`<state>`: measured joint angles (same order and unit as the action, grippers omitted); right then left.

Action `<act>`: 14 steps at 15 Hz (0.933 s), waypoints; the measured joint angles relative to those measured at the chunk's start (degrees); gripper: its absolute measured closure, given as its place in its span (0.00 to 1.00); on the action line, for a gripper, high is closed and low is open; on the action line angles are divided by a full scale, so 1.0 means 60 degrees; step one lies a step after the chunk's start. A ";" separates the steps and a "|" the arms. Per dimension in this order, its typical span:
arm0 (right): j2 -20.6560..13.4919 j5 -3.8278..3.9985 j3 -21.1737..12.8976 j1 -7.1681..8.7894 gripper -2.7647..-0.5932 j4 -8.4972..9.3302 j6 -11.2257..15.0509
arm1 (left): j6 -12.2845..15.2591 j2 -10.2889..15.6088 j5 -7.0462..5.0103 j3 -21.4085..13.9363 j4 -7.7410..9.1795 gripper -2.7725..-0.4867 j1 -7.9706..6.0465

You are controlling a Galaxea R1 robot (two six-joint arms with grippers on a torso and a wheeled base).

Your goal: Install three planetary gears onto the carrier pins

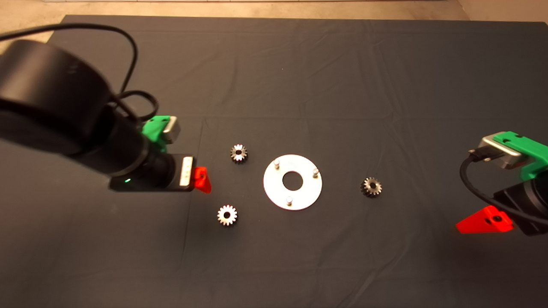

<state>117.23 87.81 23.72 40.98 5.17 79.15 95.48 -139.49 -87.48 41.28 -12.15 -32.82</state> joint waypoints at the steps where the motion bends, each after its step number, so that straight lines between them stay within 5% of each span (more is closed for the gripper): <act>1: 0.0010 -0.0017 -0.0008 -0.0004 0.01 0.0000 0.0000 | -0.0096 -0.0540 0.0004 0.0481 -0.0084 0.00 0.0061; 5: 0.0009 0.0006 -0.0008 -0.0004 0.01 0.0000 0.0000 | -0.0558 -0.1973 0.0063 0.2044 -0.0238 0.00 0.0355; 7: 0.0013 -0.0004 -0.0008 -0.0006 0.01 0.0000 0.0000 | -0.0786 -0.2100 0.0067 0.2577 -0.0347 0.00 0.0583; 11: 0.0013 0.0002 -0.0008 -0.0006 0.01 0.0000 0.0000 | -0.1258 -0.2226 0.0067 0.3785 -0.0440 0.00 0.1395; 14: 0.0013 0.0002 -0.0008 -0.0006 0.01 0.0000 0.0001 | -0.1439 -0.2226 0.0014 0.4002 -0.0524 0.00 0.1473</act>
<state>117.31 87.82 23.67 40.95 5.17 79.16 86.84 -152.85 -87.40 65.29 -15.30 -23.98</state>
